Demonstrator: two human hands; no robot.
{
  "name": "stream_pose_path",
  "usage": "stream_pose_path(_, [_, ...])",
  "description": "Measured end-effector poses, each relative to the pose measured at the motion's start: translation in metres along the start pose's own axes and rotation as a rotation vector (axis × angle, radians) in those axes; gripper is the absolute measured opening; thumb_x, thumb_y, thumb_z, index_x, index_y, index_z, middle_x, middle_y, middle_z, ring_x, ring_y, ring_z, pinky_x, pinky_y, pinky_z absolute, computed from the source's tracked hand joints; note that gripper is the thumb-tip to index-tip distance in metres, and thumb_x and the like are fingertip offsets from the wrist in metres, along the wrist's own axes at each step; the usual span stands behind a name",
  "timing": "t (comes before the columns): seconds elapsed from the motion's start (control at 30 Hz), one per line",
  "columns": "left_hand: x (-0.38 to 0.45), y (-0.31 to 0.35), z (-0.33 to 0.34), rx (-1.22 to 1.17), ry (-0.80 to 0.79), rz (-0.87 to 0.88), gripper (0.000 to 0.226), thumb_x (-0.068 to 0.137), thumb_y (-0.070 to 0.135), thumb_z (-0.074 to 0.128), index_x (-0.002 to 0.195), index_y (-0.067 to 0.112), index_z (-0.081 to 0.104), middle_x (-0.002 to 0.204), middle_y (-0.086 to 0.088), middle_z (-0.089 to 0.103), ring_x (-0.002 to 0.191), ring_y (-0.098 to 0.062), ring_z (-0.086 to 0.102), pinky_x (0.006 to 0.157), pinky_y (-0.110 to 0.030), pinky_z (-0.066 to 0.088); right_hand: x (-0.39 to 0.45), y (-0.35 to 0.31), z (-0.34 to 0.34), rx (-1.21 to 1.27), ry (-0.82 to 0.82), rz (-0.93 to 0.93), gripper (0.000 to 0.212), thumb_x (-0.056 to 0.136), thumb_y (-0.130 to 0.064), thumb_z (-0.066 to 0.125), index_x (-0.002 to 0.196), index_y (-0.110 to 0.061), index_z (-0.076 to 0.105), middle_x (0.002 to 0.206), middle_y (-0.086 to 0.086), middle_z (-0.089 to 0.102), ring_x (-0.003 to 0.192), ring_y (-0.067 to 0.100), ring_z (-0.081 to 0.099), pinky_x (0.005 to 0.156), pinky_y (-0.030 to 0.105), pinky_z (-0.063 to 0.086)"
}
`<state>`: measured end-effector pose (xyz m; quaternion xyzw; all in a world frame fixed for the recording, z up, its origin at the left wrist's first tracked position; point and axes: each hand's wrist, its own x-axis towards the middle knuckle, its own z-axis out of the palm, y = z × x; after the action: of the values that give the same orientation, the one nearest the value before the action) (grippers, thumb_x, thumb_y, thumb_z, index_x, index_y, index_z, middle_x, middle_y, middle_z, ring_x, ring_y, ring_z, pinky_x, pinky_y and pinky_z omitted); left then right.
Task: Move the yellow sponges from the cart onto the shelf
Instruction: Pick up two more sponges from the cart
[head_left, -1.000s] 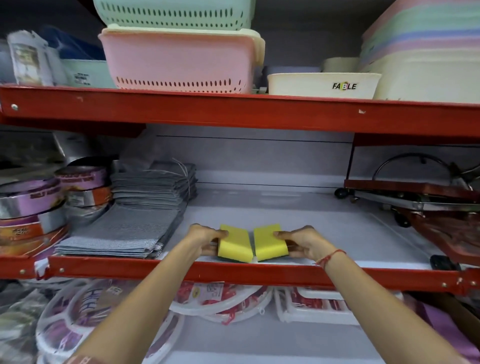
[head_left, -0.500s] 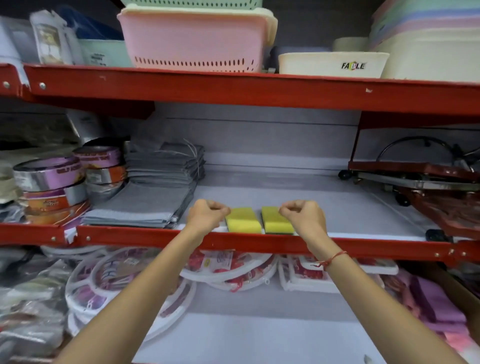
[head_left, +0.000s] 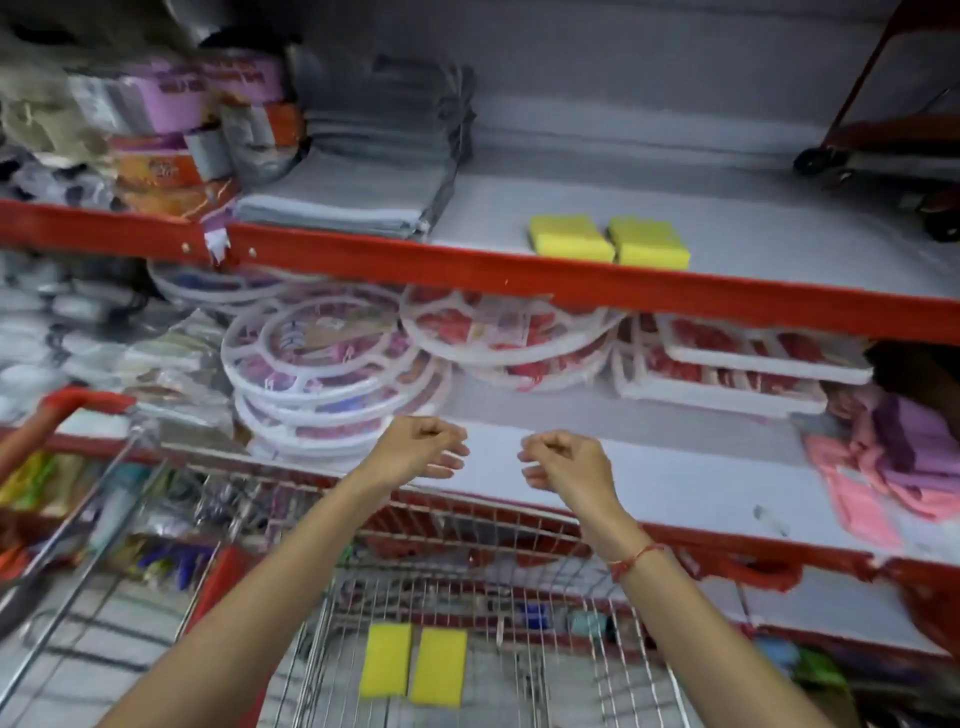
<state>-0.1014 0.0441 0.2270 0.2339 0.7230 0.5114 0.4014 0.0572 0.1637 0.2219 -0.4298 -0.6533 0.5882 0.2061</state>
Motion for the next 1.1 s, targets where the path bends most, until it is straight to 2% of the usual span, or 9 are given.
stream_pose_path(0.2, [-0.006,-0.135,0.001,0.024,0.091,-0.330,0.025,0.091,0.006,0.057,0.068,0.012,0.064,0.067,-0.007,0.067,0.066,-0.022,0.063,0.062,-0.034,0.055,-0.005,0.127,0.048,-0.124,-0.111,0.325,0.013,0.087,-0.010,0.062,0.080,-0.011,0.072,0.074,0.006,0.071,0.062,0.019,0.065,0.067,0.030,0.060])
stream_pose_path(0.3, [-0.007,-0.196,0.001,-0.038,0.122,-0.567,0.015,0.094,0.001,0.051,0.083,0.003,0.061,0.093,-0.020,0.059,0.087,-0.028,0.059,0.064,-0.034,0.050,-0.011,0.188,0.064,-0.201,-0.167,0.496,0.011,0.087,-0.009,0.062,0.088,-0.007,0.072,0.082,0.006,0.070,0.062,0.018,0.066,0.064,0.026,0.061])
stream_pose_path(0.4, [-0.002,-0.256,0.000,0.030,0.122,-0.711,0.013,0.092,0.004,0.056,0.093,-0.005,0.066,0.097,-0.022,0.063,0.080,-0.030,0.064,0.071,-0.038,0.050,-0.015,0.234,0.077,-0.207,-0.174,0.657,0.016,0.087,-0.002,0.060,0.097,0.007,0.069,0.070,0.008,0.064,0.046,0.009,0.059,0.048,0.018,0.052])
stream_pose_path(0.53, [0.006,-0.312,0.005,0.248,0.196,-0.755,0.022,0.088,0.012,0.063,0.100,-0.005,0.068,0.098,-0.023,0.066,0.101,-0.037,0.065,0.096,-0.046,0.053,-0.014,0.282,0.096,-0.341,-0.213,0.715,0.020,0.083,-0.005,0.062,0.065,-0.001,0.071,0.075,0.024,0.068,0.061,0.021,0.061,0.064,0.035,0.056])
stream_pose_path(0.63, [0.017,-0.338,0.009,0.485,0.252,-0.746,0.051,0.086,0.028,0.067,0.125,-0.003,0.057,0.126,-0.021,0.062,0.119,-0.035,0.058,0.095,-0.039,0.048,-0.005,0.317,0.116,-0.445,-0.213,0.720,0.038,0.079,-0.013,0.060,0.041,-0.019,0.059,0.071,0.010,0.063,0.072,0.022,0.060,0.076,0.044,0.055])
stream_pose_path(0.73, [0.027,-0.363,0.011,0.480,0.271,-0.736,0.063,0.079,0.038,0.072,0.120,-0.006,0.056,0.123,-0.026,0.061,0.112,-0.039,0.059,0.092,-0.045,0.051,0.000,0.328,0.135,-0.470,-0.204,0.687,0.014,0.077,-0.032,0.062,0.078,-0.020,0.069,0.095,0.013,0.073,0.089,0.028,0.068,0.084,0.039,0.055])
stream_pose_path(0.87, [0.031,-0.377,0.016,0.461,0.226,-0.767,0.063,0.081,0.046,0.067,0.117,-0.005,0.060,0.121,-0.023,0.062,0.115,-0.037,0.059,0.092,-0.040,0.048,0.004,0.330,0.152,-0.497,-0.241,0.732,0.058,0.085,-0.030,0.064,0.134,-0.003,0.049,0.141,0.015,0.051,0.125,0.032,0.053,0.100,0.036,0.045])
stream_pose_path(0.97, [0.028,-0.368,0.017,0.378,0.220,-0.807,0.054,0.082,0.046,0.066,0.101,-0.004,0.071,0.092,-0.018,0.069,0.105,-0.036,0.066,0.088,-0.038,0.052,0.006,0.331,0.153,-0.492,-0.218,0.765,0.056,0.084,-0.031,0.066,0.128,0.002,0.055,0.134,0.018,0.056,0.121,0.032,0.055,0.095,0.035,0.047])
stream_pose_path(1.1, [0.020,-0.350,0.012,0.187,0.273,-0.845,0.053,0.074,0.039,0.077,0.109,0.000,0.067,0.109,-0.020,0.071,0.102,-0.035,0.067,0.091,-0.040,0.055,0.004,0.326,0.143,-0.411,-0.213,0.743,0.044,0.076,-0.030,0.074,0.107,0.001,0.070,0.116,0.020,0.068,0.106,0.032,0.065,0.092,0.038,0.051])
